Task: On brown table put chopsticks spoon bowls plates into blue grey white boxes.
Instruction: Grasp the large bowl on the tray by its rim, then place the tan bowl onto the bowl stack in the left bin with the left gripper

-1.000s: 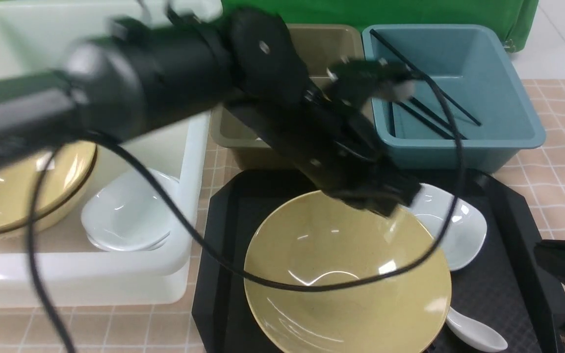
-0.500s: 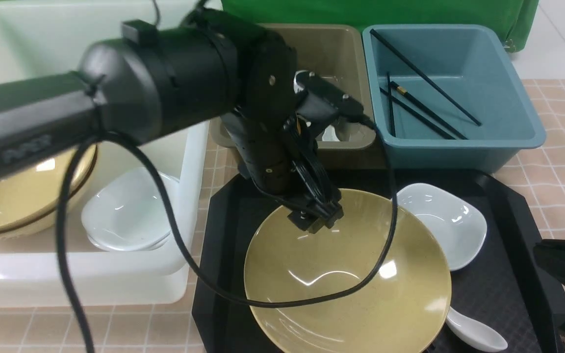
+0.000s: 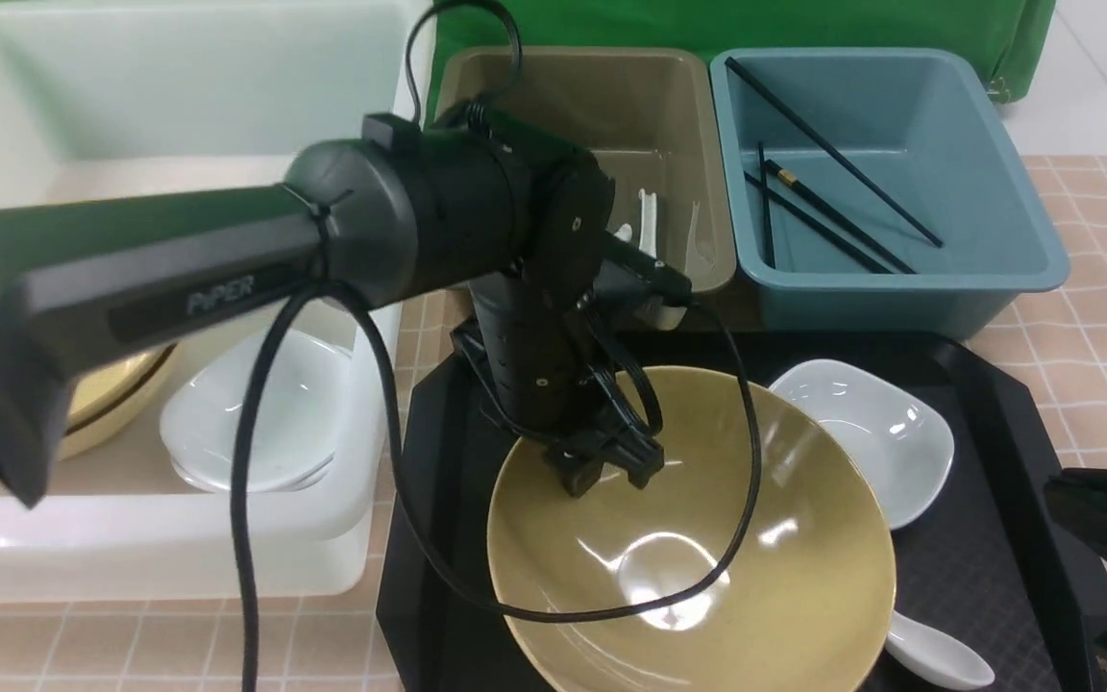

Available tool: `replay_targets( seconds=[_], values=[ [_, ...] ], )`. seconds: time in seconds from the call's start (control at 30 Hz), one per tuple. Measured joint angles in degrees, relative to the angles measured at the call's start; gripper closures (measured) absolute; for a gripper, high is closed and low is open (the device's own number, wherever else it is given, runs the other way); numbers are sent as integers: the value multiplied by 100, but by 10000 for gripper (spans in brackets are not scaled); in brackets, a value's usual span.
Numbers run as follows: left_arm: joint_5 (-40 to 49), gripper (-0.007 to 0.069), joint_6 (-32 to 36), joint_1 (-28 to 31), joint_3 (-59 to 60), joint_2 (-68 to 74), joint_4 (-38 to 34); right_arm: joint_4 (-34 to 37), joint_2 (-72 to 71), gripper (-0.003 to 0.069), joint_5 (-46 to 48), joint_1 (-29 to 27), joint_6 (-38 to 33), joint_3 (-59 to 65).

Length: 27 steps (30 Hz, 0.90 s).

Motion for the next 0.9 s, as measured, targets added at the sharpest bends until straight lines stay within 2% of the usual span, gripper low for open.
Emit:
replay_targets(
  seconds=[0.2, 0.3, 0.43, 0.47, 0.6, 0.73, 0.9],
  values=[
    [30, 608, 59, 24, -8, -786, 202, 0, 0, 559, -2, 0, 0, 0],
    [-38, 615, 167, 253, -2, -1343, 138, 0, 0, 557, -2, 0, 0, 0],
    [-103, 615, 380, 1036, -2, -2133, -659, 0, 0, 552, -2, 0, 0, 0],
    [-103, 615, 380, 1036, -2, -2174, -696, 0, 0, 552, -2, 0, 0, 0],
    [-394, 615, 473, 2439, -2, -2983, -1195, 0, 0, 552, -2, 0, 0, 0],
    [-796, 615, 284, 4254, 98, -3454, -1179, 0, 0, 548, -2, 0, 0, 0],
    [-1098, 615, 9, 6188, 810, -3401, -1073, 55, 0, 540, 3, 0, 11, 0]
  ],
)
